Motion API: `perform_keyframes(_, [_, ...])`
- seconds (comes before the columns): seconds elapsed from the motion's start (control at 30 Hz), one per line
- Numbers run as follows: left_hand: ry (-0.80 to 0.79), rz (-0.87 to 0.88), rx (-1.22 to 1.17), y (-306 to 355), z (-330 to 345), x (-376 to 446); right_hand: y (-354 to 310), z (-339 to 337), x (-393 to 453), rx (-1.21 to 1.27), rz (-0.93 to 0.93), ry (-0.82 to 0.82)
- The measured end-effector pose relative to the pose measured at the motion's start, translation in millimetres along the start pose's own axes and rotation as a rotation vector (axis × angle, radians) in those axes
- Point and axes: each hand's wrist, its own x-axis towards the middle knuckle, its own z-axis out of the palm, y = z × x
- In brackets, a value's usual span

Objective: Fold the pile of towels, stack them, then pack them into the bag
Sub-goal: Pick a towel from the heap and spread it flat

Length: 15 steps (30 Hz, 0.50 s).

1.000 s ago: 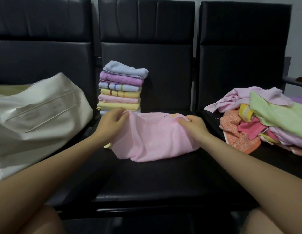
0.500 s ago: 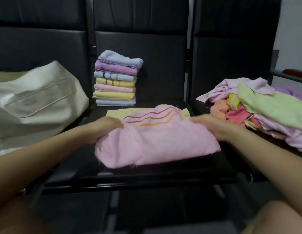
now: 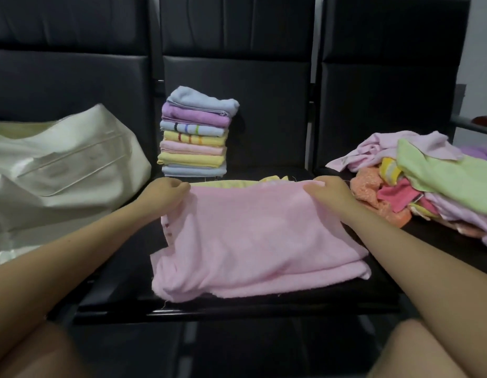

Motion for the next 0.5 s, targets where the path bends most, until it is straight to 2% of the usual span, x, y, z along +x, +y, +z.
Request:
perform_keyframes(0.1, [0.017, 0.010, 0.097, -22, 7, 8, -2, 19, 9, 0.104, 0.072, 0.029])
perform_keyframes(0.2, [-0.008, 0.094, 0.115, -39, 11, 15, -2, 34, 26, 0.145, 0.086, 0.114])
perform_keyframes(0.3, [-0.084, 0.138, 0.157, -53, 16, 20, -5, 42, 46, 0.073, 0.070, 0.170])
perform_keyframes(0.4, [-0.157, 0.099, 0.248, -63, 19, 24, 8, 50, 60, -0.009, 0.096, 0.031])
perform_keyframes(0.5, [-0.170, 0.110, 0.227, -69, 19, 27, 15, 53, 57, 0.099, 0.151, -0.125])
